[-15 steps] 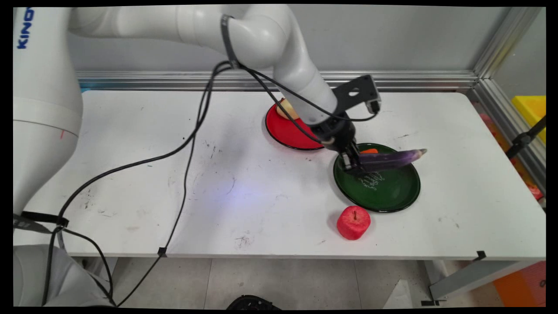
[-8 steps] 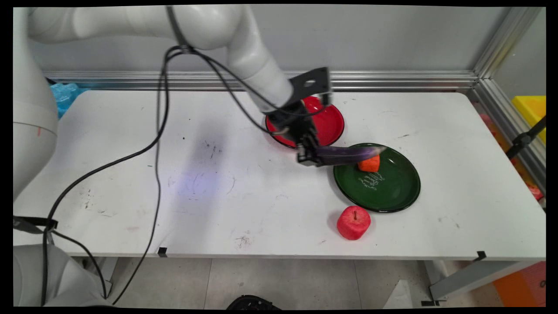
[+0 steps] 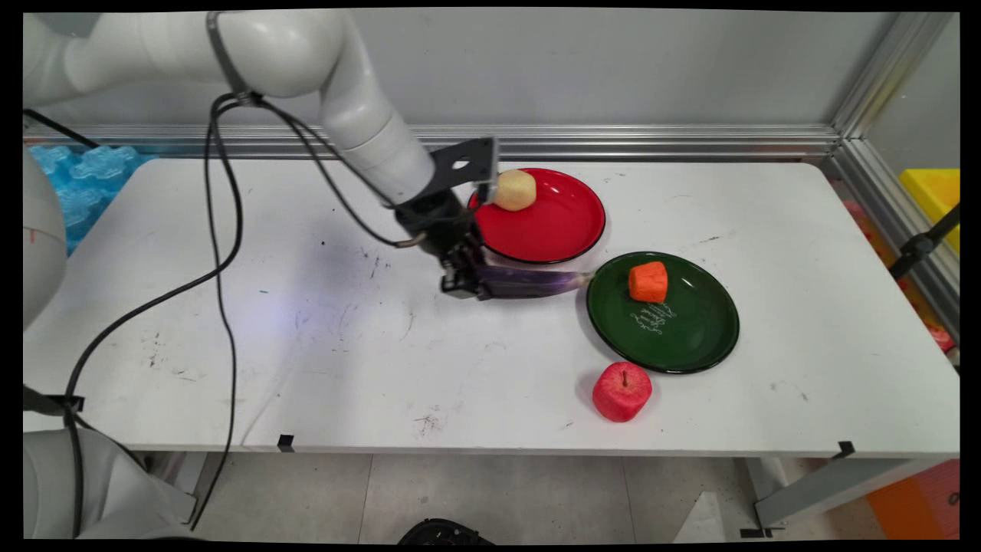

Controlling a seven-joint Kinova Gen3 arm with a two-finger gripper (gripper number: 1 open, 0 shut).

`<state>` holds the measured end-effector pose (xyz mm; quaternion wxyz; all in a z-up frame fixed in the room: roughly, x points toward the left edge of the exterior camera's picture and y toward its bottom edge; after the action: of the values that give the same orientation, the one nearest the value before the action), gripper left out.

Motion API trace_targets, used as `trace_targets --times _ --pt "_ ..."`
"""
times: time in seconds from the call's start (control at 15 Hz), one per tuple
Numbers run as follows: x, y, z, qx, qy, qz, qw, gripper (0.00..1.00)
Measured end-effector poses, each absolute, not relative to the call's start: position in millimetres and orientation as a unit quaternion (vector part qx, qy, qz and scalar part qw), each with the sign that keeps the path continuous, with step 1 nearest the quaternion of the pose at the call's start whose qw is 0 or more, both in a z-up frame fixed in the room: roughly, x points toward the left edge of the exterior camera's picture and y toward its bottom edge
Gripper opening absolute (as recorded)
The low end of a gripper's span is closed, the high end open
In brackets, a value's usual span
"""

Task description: Place the picked object on the table

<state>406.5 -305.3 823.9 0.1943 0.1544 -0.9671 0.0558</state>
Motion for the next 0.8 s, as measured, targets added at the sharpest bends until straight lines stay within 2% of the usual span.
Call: trace_targets --times 0.8 --pt "454.0 -313.7 785.9 0.172 -0.966 0.061 0.181 0.00"
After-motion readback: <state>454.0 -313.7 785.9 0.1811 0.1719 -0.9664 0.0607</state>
